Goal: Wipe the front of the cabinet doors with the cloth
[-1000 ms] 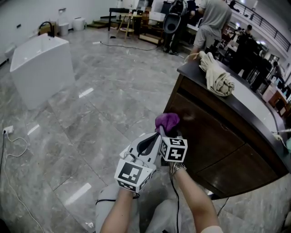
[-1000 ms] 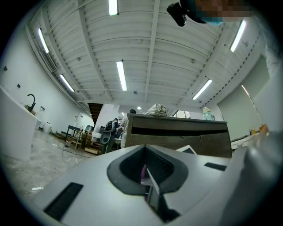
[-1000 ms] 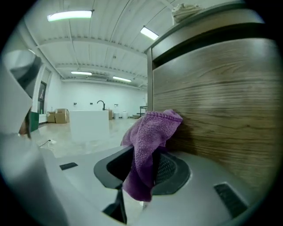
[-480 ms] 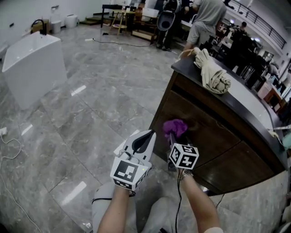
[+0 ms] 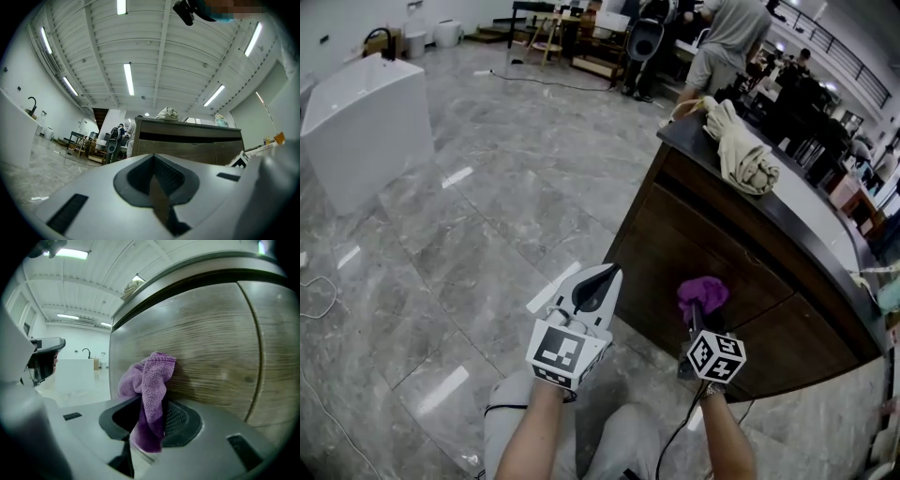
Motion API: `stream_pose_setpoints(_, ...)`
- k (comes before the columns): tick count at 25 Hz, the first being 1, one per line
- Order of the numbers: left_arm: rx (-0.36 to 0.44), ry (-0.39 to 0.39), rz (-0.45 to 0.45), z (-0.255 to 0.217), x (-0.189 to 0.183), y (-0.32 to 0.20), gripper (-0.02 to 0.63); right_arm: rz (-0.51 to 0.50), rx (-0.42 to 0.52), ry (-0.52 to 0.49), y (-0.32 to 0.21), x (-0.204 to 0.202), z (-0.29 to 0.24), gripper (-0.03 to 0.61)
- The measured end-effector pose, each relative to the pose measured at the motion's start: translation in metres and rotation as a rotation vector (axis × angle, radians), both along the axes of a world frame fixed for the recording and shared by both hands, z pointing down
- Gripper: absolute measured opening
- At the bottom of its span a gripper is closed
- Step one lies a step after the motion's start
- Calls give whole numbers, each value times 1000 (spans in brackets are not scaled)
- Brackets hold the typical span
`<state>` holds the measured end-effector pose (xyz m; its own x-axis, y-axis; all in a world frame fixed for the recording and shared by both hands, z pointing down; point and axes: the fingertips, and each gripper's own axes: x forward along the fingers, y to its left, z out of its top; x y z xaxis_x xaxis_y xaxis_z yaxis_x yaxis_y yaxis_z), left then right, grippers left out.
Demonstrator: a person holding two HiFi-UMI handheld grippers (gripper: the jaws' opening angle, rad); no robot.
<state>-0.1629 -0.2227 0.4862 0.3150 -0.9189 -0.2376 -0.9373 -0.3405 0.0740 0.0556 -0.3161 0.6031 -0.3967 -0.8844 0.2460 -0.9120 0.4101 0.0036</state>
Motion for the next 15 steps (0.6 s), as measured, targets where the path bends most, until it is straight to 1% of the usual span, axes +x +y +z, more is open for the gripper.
stream_pose_setpoints(11,-5,-12,4,2,4,-3,3,116,-5,13,23,95,1,132)
stream_pose_setpoints(15,-5,-19,6,3,6,-3,3,147,-1,22,28,116,4,135)
